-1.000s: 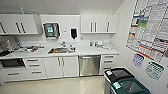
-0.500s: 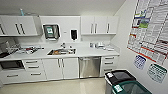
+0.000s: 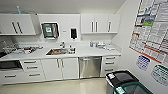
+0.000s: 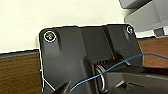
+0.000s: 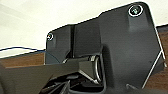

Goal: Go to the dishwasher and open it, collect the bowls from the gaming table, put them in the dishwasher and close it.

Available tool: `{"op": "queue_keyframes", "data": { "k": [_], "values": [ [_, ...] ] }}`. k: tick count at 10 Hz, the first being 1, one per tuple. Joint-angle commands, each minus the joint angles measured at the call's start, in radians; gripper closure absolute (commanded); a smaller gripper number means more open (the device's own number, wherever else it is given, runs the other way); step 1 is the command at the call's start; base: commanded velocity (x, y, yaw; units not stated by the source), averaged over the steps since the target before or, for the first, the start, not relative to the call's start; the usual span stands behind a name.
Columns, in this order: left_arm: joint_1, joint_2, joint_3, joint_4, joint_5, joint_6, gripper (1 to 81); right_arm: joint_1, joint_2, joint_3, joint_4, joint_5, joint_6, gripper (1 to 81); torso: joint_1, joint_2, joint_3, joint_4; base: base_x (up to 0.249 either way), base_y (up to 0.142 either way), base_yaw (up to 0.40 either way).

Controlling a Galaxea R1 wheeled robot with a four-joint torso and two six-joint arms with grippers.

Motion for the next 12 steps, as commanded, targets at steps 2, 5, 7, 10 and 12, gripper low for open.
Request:
{"op": "queue_keyframes", "data": {
  "k": [2, 5, 7, 10, 12],
  "values": [
    [-0.038, -0.013, 0.012, -0.001, 0.059, 0.005, 1.0, 0.032, -0.017, 0.012, -0.001, -0.055, -0.004, 1.0, -0.001, 0.0, 0.0, 0.0, 0.088, 0.0, 0.0],
    [-0.039, -0.013, 0.012, -0.001, 0.059, 0.005, 1.0, 0.034, -0.016, 0.012, -0.001, -0.055, -0.004, 1.0, -0.001, 0.0, 0.0, 0.0, 0.088, 0.0, 0.0],
    [-0.039, -0.013, 0.012, -0.001, 0.059, 0.005, 1.0, 0.034, -0.016, 0.012, -0.001, -0.055, -0.004, 1.0, -0.001, 0.0, 0.0, 0.0, 0.088, 0.0, 0.0],
    [-0.038, -0.013, 0.012, -0.001, 0.059, 0.005, 1.0, 0.032, -0.016, 0.012, -0.001, -0.055, -0.004, 1.0, -0.001, 0.0, 0.0, 0.0, 0.088, 0.0, 0.0],
    [-0.038, -0.013, 0.012, -0.001, 0.059, 0.005, 1.0, 0.032, -0.017, 0.012, -0.001, -0.055, -0.004, 1.0, -0.001, 0.0, 0.0, 0.0, 0.088, 0.0, 0.0]
  ]
}}
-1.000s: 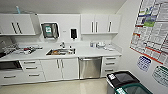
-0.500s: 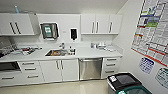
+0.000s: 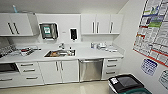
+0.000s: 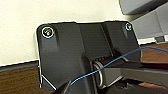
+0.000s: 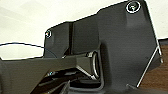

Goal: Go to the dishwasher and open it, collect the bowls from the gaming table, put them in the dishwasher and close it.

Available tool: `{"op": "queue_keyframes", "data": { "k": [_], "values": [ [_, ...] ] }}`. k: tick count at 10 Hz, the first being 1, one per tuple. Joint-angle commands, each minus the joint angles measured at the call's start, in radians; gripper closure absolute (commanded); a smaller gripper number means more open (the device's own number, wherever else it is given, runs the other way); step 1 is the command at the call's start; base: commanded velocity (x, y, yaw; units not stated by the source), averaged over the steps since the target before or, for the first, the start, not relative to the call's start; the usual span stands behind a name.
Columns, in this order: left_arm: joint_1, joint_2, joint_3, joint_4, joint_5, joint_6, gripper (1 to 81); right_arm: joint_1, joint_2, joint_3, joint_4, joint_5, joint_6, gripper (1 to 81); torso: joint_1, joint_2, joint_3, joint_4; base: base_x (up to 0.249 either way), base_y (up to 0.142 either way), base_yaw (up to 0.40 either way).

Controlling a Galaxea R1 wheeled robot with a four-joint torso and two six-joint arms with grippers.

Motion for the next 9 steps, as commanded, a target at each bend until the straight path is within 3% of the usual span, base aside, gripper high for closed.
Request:
{"op": "queue_keyframes", "data": {
  "k": [1, 9],
  "values": [
    [-0.045, -0.018, 0.011, -0.001, 0.052, 0.005, 1.0, 0.04, -0.01, 0.013, -0.001, -0.052, -0.004, 1.0, 0.0, 0.0, 0.0, 0.0, 0.086, 0.0, 0.0],
    [-0.045, -0.018, 0.011, -0.003, 0.052, 0.004, 1.0, 0.045, -0.015, 0.013, -0.001, -0.052, -0.004, 1.0, 0.0, 0.0, 0.0, 0.0, 0.086, 0.0, 0.0]
  ]
}}
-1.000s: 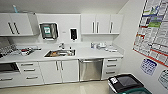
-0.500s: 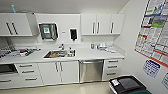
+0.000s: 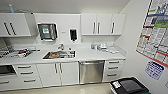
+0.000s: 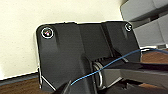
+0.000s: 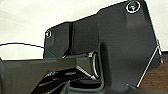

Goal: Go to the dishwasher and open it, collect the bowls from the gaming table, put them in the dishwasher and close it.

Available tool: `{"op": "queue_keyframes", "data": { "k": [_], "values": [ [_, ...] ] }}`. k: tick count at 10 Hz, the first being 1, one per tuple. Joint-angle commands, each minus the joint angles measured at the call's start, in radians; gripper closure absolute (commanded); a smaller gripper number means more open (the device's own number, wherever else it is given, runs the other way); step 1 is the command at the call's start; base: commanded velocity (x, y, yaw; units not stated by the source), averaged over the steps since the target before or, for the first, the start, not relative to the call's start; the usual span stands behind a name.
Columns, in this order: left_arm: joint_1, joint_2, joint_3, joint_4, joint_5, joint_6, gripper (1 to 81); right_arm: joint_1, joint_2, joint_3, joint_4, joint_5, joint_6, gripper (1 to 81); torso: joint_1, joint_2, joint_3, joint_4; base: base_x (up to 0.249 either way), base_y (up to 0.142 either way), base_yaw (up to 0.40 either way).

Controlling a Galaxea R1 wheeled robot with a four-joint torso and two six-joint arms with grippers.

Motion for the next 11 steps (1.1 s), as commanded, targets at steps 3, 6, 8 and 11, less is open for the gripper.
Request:
{"op": "queue_keyframes", "data": {
  "k": [3, 6, 8, 11],
  "values": [
    [-0.042, -0.018, 0.011, -0.003, 0.053, 0.004, 1.0, 0.046, -0.011, 0.013, -0.002, -0.054, -0.004, 1.0, 0.0, 0.0, 0.0, 0.0, 0.081, 0.0, 0.0],
    [-0.04, -0.018, 0.011, -0.003, 0.053, 0.002, 1.0, 0.043, -0.011, 0.011, -0.002, -0.052, -0.004, 1.0, 0.0, 0.0, 0.0, 0.0, 0.08, 0.0, 0.0],
    [-0.042, -0.016, 0.011, -0.003, 0.053, 0.002, 1.0, 0.043, -0.012, 0.01, 0.0, -0.054, -0.004, 1.0, 0.0, 0.0, 0.0, 0.0, 0.081, 0.0, 0.0],
    [-0.04, -0.016, 0.011, -0.003, 0.053, 0.002, 1.0, 0.046, -0.012, 0.011, -0.002, -0.054, -0.004, 1.0, 0.0, 0.0, 0.0, 0.0, 0.08, 0.0, 0.0]
  ]
}}
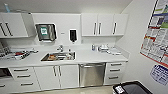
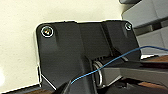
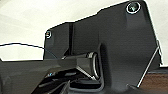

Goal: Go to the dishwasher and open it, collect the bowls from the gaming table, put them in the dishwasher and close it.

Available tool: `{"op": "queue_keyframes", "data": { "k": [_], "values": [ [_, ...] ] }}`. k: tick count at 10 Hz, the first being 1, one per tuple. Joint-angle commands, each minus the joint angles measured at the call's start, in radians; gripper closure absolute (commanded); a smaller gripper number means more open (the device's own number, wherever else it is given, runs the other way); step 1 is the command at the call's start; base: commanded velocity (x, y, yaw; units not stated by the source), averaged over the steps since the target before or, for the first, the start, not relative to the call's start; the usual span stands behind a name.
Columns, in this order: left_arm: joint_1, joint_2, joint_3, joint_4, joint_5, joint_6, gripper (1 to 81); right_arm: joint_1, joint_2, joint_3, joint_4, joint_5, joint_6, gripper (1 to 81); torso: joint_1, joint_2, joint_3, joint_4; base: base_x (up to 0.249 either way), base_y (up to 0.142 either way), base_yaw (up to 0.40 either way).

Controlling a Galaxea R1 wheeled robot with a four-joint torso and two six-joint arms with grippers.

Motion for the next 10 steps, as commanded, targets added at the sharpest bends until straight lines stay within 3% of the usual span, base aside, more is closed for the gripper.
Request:
{"op": "queue_keyframes", "data": {
  "k": [1, 10],
  "values": [
    [-0.043, -0.017, 0.011, -0.003, 0.053, 0.002, 1.0, 0.046, -0.011, 0.01, -0.002, -0.054, -0.004, 1.0, 0.0, 0.0, 0.0, 0.0, 0.08, 0.0, 0.0],
    [-0.043, -0.017, 0.011, -0.001, 0.053, -0.001, 1.0, 0.047, -0.012, 0.007, 0.0, -0.054, -0.004, 1.0, 0.0, 0.0, 0.0, 0.0, 0.08, 0.0, 0.0]
  ]
}}
